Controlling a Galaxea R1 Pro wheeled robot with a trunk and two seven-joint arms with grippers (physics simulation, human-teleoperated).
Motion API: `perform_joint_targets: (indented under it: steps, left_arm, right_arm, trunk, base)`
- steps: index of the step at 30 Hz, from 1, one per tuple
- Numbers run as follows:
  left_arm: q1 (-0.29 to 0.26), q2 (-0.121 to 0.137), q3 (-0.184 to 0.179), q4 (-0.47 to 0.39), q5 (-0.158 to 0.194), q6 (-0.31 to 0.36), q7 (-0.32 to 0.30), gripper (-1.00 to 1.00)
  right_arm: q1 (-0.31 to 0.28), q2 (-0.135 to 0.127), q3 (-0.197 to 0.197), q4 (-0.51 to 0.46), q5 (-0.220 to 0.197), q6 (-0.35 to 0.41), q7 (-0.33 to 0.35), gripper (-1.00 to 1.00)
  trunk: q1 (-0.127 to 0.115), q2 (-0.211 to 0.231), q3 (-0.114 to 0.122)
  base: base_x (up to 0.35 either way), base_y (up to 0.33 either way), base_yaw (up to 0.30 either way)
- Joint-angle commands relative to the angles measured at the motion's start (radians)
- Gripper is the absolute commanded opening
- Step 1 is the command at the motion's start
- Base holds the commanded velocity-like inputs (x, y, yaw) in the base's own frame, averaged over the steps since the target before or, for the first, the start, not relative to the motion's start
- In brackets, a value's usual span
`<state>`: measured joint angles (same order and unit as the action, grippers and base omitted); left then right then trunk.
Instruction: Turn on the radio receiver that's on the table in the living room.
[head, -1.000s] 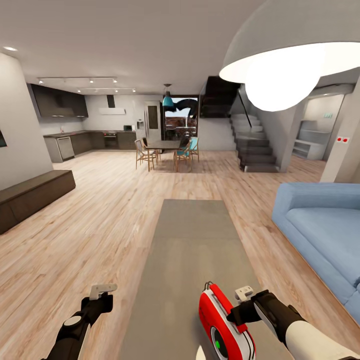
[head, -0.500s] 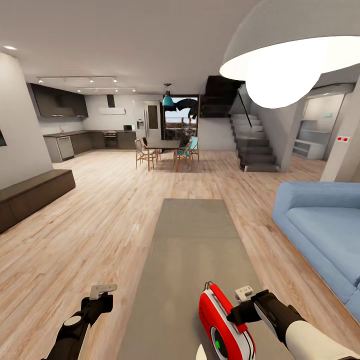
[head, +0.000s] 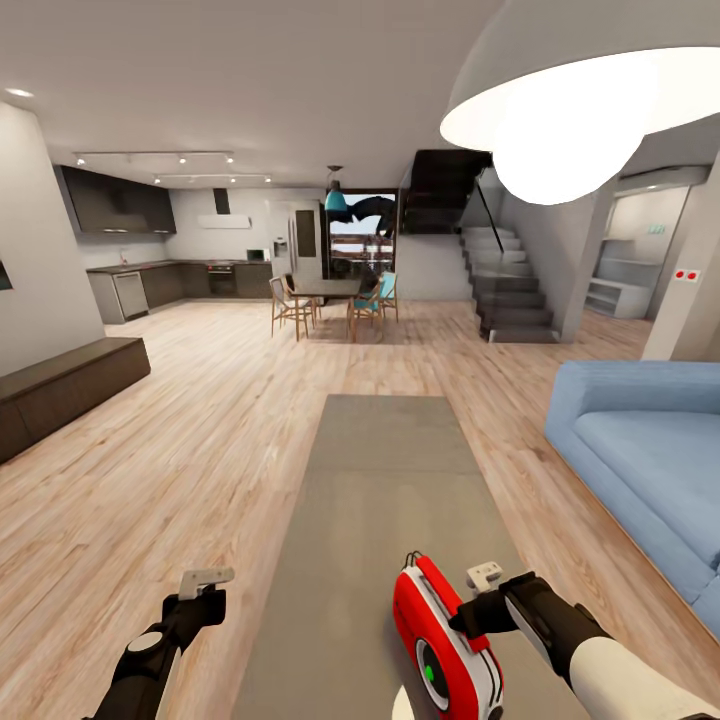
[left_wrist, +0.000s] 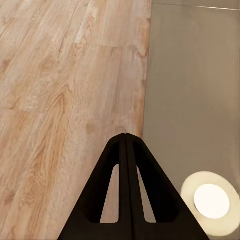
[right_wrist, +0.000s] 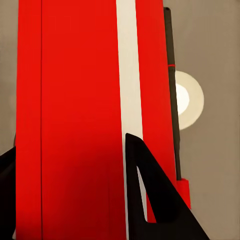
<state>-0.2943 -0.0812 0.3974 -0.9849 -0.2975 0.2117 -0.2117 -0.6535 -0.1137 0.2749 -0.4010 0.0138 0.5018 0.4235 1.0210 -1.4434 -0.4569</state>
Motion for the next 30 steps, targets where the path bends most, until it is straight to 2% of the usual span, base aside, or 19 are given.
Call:
perform_joint_targets:
  steps: [1, 16, 17, 23, 30]
  left_arm:
    - [0.000, 0.000, 0.000, 0.000, 0.000, 0.000, 0.000, -1.00]
    - [0.000, 0.000, 0.000, 0.000, 0.000, 0.000, -0.001, -1.00]
    - [0.000, 0.000, 0.000, 0.000, 0.000, 0.000, 0.000, -1.00]
    - [0.000, 0.000, 0.000, 0.000, 0.000, 0.000, -0.001, -1.00]
    - [0.000, 0.000, 0.000, 0.000, 0.000, 0.000, -0.001, -1.00]
  right_arm:
    - [0.001, 0.000, 0.000, 0.047, 0.012, -0.003, 0.000, -1.00]
    - [0.001, 0.000, 0.000, 0.047, 0.015, -0.004, 0.000, -1.00]
    - [0.001, 0.000, 0.000, 0.047, 0.015, -0.004, 0.000, 1.00]
    - [0.001, 0.000, 0.000, 0.047, 0.011, -0.037, -0.001, 1.00]
    - [0.000, 0.000, 0.000, 0.047, 0.010, -0.041, -0.002, 1.00]
  trunk:
    - [0.000, 0.000, 0.000]
    - [0.000, 0.000, 0.000]
    - [0.000, 0.000, 0.000]
    - [0.000, 0.000, 0.000]
    - [0.000, 0.000, 0.000]
  base:
    - [0.000, 0.000, 0.000]
    - [0.000, 0.000, 0.000]
    - [0.000, 0.000, 0.000]
    - [0.000, 0.000, 0.000]
    - [0.000, 0.000, 0.000]
